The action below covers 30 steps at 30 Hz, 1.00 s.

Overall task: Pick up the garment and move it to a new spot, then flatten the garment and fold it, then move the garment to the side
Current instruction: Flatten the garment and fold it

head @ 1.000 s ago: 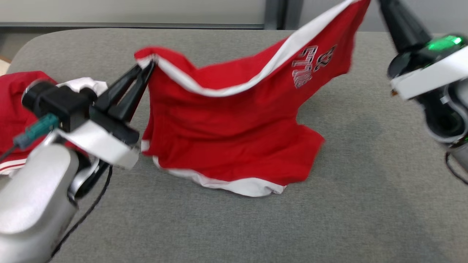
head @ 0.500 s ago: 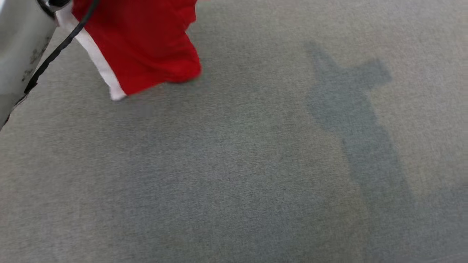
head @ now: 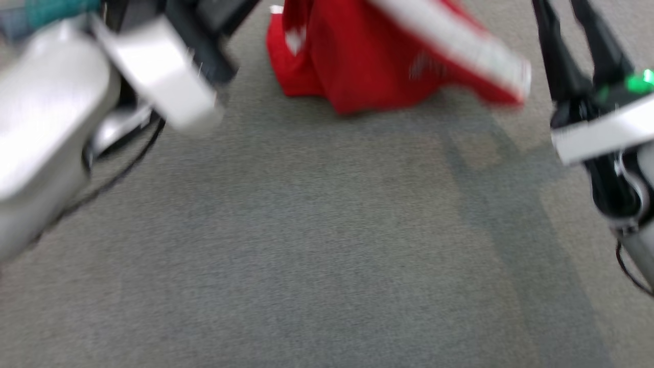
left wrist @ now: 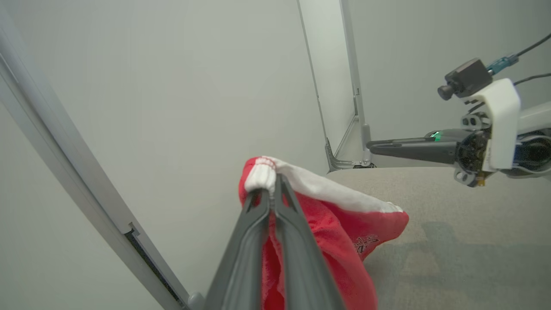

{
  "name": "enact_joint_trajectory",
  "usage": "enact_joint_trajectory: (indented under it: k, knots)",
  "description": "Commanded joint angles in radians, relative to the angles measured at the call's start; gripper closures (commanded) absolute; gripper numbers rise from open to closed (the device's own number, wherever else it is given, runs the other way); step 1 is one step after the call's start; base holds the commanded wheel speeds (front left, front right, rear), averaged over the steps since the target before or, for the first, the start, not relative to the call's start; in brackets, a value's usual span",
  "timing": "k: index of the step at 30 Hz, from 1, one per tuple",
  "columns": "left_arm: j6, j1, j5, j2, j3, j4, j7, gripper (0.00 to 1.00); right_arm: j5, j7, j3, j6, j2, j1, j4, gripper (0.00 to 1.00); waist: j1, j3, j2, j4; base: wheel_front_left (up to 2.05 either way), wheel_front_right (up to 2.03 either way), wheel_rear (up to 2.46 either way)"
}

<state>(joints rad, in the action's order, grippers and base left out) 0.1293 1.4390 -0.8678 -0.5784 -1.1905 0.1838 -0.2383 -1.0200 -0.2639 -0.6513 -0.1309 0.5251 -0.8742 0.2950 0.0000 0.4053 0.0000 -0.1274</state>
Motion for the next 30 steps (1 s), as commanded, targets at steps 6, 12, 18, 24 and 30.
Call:
enact_joint_trajectory:
  k: [6,12,18,24,30]
  knots:
    - [-0.177,-0.398,-0.003,-0.181,-0.042,-0.188,-0.025,1.0,-0.062,-0.001,0.004,0.0,0.088,0.348,-0.087,0.0,0.0,-0.035,0.0,0.13,0.0,0.0,0.0]
    - [-0.247,-0.65,0.019,-0.163,0.077,-0.206,-0.027,1.0,-0.074,-0.001,0.002,0.0,0.051,0.554,-0.122,0.0,0.0,-0.022,0.0,0.18,0.0,0.0,0.0]
    - [-0.176,-0.84,0.105,-0.085,0.281,-0.144,-0.028,1.0,0.021,0.001,-0.001,0.0,-0.028,0.642,-0.093,0.0,0.0,-0.021,0.0,0.182,0.0,0.0,0.0]
    - [-0.076,-0.921,0.198,-0.011,0.41,-0.068,-0.027,1.0,0.058,0.001,-0.012,-0.001,-0.062,0.593,-0.019,0.15,0.0,-0.027,0.0,0.181,0.0,0.0,0.0]
    - [-0.031,-0.94,0.252,0.032,0.468,-0.032,-0.027,1.0,0.042,0.003,-0.029,-0.001,-0.072,0.567,0.021,0.6,0.0,-0.021,0.0,0.184,0.0,0.0,0.0]
